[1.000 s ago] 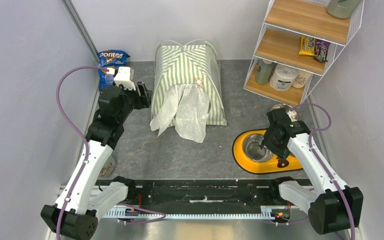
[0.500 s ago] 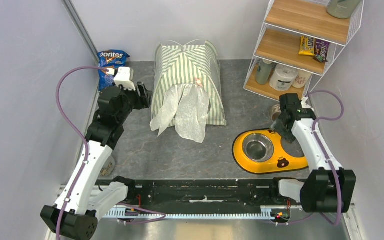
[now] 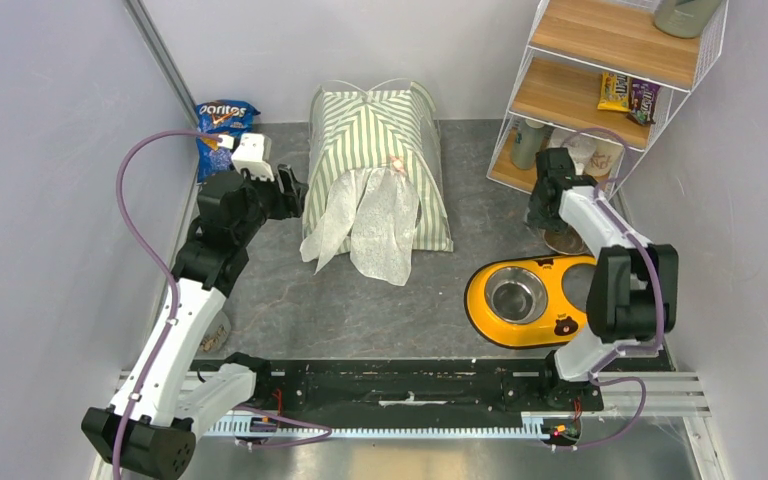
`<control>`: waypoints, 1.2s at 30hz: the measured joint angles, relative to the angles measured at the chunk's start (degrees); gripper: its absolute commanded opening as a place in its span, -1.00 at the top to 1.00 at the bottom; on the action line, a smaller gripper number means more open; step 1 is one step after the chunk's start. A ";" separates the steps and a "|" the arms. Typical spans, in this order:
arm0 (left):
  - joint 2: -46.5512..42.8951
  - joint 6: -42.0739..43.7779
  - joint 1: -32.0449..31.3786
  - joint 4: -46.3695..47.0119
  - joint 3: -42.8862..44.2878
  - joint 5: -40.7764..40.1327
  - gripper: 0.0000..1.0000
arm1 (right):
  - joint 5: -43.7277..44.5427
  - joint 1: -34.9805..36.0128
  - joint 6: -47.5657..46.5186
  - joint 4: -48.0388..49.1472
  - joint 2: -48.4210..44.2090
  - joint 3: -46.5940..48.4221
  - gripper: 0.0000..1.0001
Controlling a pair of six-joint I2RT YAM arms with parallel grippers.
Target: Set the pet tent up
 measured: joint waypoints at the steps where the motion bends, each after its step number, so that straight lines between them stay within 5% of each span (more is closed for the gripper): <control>1: 0.28 0.09 0.00 -0.26 0.24 0.28 -0.38 | 0.26 0.83 -1.57 0.46 1.73 1.11 -0.11; 13: 2.43 1.66 0.02 -2.38 3.10 1.27 -0.38 | 10.03 3.74 -13.84 1.60 14.45 7.63 0.06; 17: 3.15 1.86 0.02 -2.36 3.10 1.27 -0.38 | 11.63 3.91 -16.31 1.60 16.52 8.22 0.30; 23: 4.24 2.08 0.00 -2.32 3.10 1.27 -0.38 | 12.22 5.03 -17.66 1.01 18.32 8.96 1.00; 36: 4.48 2.45 0.02 -2.32 3.19 1.77 -0.38 | 19.56 8.59 -18.60 -3.45 17.09 11.74 1.00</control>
